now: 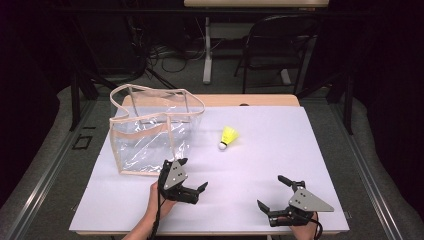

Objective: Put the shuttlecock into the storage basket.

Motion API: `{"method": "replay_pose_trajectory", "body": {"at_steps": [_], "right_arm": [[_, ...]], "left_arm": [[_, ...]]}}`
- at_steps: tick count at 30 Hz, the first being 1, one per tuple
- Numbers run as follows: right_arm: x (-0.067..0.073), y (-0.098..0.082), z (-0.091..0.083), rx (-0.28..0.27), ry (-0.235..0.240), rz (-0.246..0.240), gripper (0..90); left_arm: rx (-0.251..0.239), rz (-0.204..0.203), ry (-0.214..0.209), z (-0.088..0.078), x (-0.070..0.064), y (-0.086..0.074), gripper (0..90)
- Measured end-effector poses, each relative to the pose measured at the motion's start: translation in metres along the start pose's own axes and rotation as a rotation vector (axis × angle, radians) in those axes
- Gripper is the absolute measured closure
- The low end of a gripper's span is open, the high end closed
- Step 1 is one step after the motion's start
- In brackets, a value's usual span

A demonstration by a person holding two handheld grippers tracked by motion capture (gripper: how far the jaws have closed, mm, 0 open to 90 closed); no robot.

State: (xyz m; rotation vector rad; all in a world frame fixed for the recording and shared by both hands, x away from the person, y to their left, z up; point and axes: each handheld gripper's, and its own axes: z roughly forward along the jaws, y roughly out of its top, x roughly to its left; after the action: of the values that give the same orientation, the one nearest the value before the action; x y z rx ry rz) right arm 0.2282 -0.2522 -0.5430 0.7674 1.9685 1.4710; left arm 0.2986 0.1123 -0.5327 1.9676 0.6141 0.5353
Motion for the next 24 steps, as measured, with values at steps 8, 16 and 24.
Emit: {"method": "replay_pose_trajectory", "body": {"at_steps": [8,16,24], "right_arm": [[0.0,0.0,0.0,0.003,0.0,0.0,0.0],[0.0,0.0,0.001,0.004,0.0,-0.003,0.0],[0.0,-0.001,0.001,0.002,0.002,-0.001,0.0]], "left_arm": [[0.017,0.002,-0.005,0.008,0.0,0.004,0.0],[0.031,-0.005,-0.011,0.016,-0.001,0.008,0.0],[0.046,0.0,-0.016,0.022,-0.001,0.011,0.0]]}}
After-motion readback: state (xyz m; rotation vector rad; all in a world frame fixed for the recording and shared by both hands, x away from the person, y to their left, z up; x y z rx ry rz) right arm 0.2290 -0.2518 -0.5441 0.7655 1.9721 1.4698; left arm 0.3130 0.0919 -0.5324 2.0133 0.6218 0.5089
